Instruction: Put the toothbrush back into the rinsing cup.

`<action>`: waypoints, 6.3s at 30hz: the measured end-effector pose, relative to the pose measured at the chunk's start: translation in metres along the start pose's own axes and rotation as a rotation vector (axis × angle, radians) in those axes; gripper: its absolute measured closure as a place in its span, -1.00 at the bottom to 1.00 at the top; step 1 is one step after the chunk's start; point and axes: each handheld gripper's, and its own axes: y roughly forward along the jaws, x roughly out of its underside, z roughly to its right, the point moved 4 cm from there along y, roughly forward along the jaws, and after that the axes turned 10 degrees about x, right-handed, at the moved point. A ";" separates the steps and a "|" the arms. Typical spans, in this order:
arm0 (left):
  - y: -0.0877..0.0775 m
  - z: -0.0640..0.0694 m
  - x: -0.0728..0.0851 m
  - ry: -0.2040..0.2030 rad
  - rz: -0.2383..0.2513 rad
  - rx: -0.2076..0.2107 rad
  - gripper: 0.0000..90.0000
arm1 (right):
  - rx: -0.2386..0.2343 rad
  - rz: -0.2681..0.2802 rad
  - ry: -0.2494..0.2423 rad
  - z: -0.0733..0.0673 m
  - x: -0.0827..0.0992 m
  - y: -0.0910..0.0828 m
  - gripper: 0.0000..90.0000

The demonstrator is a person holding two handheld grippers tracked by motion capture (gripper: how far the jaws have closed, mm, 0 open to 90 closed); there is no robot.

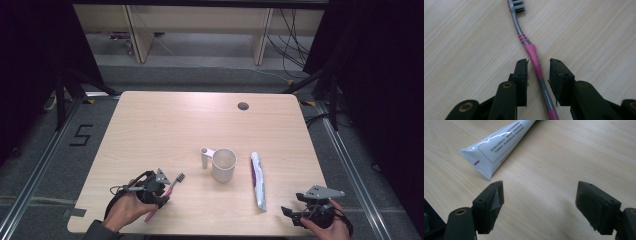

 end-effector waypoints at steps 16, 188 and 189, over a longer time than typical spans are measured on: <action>0.009 -0.003 -0.011 -0.015 -0.115 0.025 0.72 | -0.007 0.007 -0.031 0.000 -0.001 0.001 -0.47; -0.027 -0.015 -0.161 0.012 0.898 0.026 0.83 | -0.022 -0.011 0.007 0.000 0.001 0.000 -0.47; -0.026 -0.015 -0.160 0.013 0.893 0.026 0.83 | -0.022 -0.014 0.009 0.000 0.001 0.000 -0.47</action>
